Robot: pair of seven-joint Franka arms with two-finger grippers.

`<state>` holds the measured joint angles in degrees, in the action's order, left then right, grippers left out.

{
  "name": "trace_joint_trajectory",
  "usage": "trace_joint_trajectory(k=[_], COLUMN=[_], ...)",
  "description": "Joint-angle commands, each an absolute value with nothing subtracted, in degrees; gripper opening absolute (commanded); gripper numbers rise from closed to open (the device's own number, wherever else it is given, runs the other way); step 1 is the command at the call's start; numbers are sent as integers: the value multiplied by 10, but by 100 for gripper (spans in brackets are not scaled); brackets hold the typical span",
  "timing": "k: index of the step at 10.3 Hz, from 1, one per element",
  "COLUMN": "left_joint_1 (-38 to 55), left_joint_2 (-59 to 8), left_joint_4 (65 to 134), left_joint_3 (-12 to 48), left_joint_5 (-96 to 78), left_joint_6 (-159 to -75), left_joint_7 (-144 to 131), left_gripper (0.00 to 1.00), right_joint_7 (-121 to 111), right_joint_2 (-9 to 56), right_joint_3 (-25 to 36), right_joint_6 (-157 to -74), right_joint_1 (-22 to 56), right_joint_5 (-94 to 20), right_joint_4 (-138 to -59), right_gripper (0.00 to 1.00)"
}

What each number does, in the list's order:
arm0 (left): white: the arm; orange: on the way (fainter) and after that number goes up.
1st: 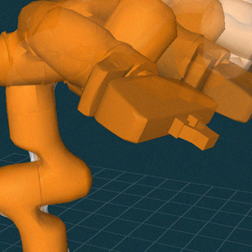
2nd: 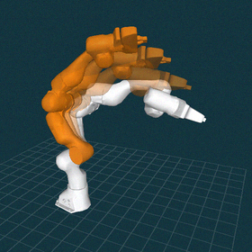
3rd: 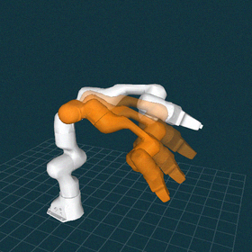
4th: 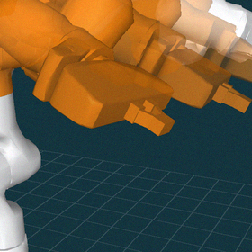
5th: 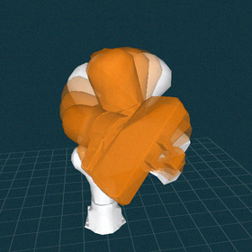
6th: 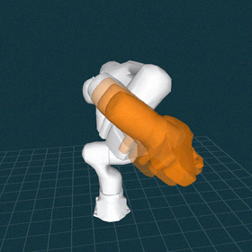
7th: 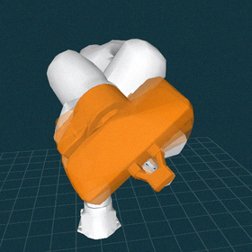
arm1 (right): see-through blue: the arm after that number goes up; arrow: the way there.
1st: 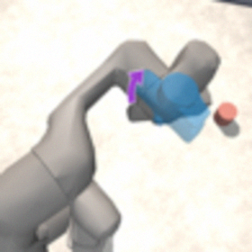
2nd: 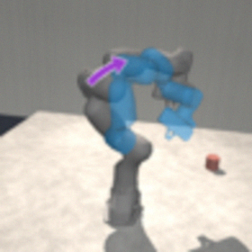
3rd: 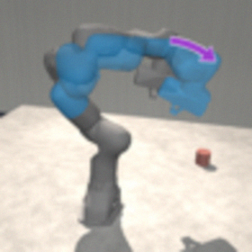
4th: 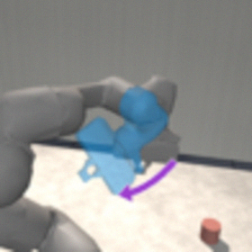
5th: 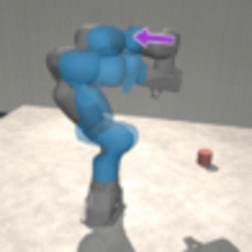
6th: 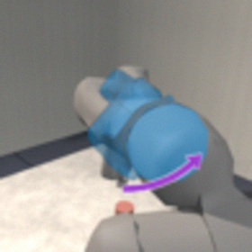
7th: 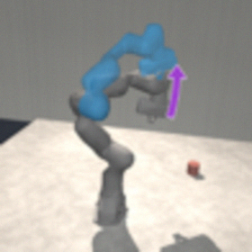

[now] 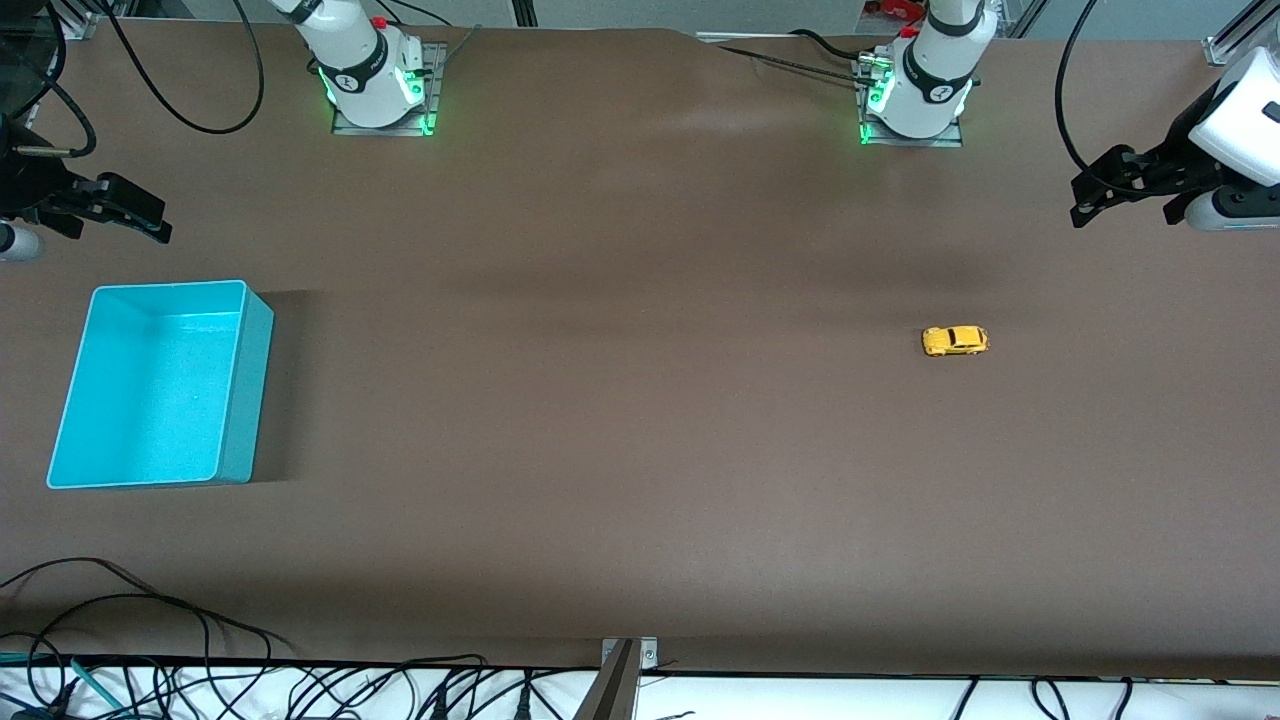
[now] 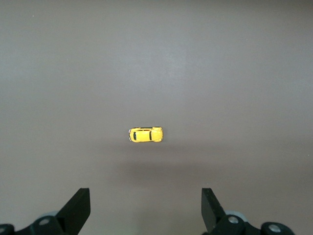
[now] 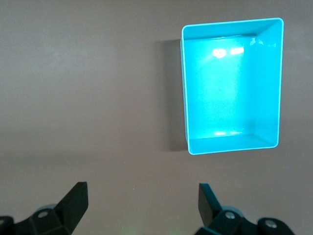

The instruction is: Wind up and store yellow beetle car

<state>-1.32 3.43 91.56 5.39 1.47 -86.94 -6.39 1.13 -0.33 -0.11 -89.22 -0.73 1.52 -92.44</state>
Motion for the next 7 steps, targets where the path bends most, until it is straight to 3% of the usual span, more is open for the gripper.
trace_joint_trajectory(k=[1, 7], left_joint_1=[-9, -15], left_joint_2=[32, 27], left_joint_4=[914, 935], left_joint_3=[54, 54], left_joint_5=[3, 9], left_joint_6=[-876, -893], left_joint_7=[-52, -52], left_gripper=[100, 100], right_joint_7=[10, 10], right_joint_2=[2, 2], right_joint_3=[-3, -3], right_joint_6=[-889, -889], right_joint_1=[-12, -12], right_joint_5=[4, 4], right_joint_4=[-912, -912], right_gripper=[100, 100])
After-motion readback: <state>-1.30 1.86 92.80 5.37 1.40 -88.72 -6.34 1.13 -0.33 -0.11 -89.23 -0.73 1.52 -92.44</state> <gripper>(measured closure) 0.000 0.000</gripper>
